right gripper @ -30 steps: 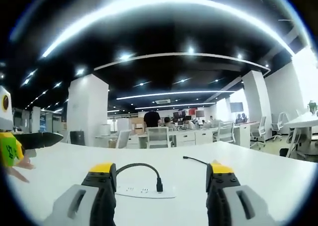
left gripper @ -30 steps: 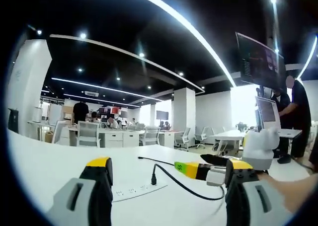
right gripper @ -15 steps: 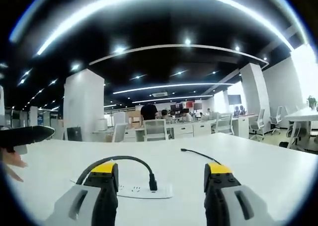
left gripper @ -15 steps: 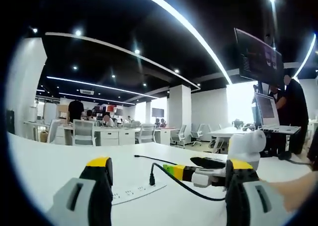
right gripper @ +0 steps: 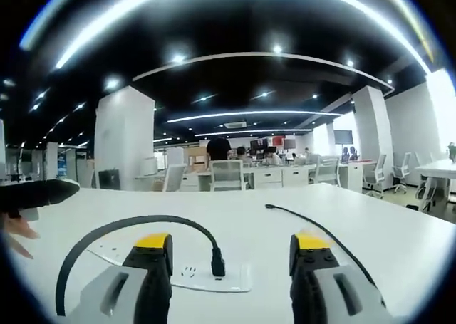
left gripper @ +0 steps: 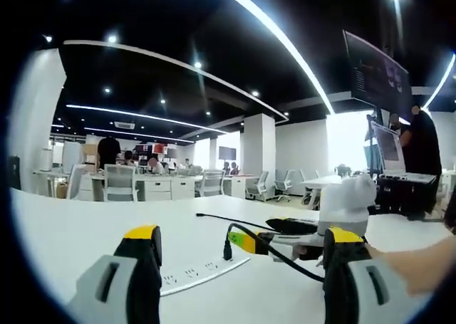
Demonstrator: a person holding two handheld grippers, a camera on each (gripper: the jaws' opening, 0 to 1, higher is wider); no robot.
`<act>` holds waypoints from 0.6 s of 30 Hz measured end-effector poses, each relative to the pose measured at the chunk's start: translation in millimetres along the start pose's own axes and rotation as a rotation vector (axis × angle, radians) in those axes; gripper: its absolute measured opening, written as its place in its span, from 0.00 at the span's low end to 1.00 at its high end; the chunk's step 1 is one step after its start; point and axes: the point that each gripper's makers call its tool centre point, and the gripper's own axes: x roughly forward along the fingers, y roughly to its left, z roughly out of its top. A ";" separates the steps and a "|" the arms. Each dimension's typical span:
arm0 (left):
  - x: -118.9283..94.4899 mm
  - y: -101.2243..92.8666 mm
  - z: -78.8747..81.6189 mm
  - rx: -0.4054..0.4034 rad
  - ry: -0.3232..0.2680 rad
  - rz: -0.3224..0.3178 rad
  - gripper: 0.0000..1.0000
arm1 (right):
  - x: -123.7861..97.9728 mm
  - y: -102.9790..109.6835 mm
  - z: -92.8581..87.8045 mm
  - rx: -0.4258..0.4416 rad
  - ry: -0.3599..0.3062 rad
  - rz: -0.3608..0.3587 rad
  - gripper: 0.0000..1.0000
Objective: Locate the USB plug end of the data cable currently connected to the USB port on the desk. Grip the plug, withdraw it from the port, and place it onto the desktop.
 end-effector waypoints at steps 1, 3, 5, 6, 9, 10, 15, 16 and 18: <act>1.3 0.6 -1.1 0.010 0.002 0.000 0.94 | 1.6 1.1 0.7 -0.003 -0.001 0.002 0.67; 2.6 0.4 -2.7 0.024 0.008 -0.001 0.94 | 5.8 2.4 1.8 -0.009 -0.001 0.007 0.67; 6.1 1.2 -2.0 0.029 0.006 -0.003 0.94 | 10.3 4.4 3.0 -0.016 -0.001 0.016 0.66; 7.0 1.6 -2.1 0.030 0.005 -0.003 0.94 | 11.4 5.0 3.3 -0.019 -0.001 0.019 0.66; 5.9 1.0 -5.1 0.023 0.011 -0.002 0.94 | 16.4 6.1 3.2 -0.018 0.008 0.032 0.66; 5.7 0.7 -5.5 0.019 0.011 -0.002 0.94 | 17.1 6.8 2.8 -0.017 0.012 0.036 0.65; 4.0 -0.4 -6.2 0.008 0.013 -0.001 0.94 | 22.3 8.9 0.1 -0.016 0.031 0.054 0.64; 3.6 -0.4 -5.9 0.007 0.013 0.001 0.94 | 23.9 8.9 -0.5 -0.017 0.035 0.057 0.64; 3.4 -1.1 -6.0 0.003 0.014 0.001 0.94 | 27.8 9.3 -1.1 -0.017 0.044 0.064 0.63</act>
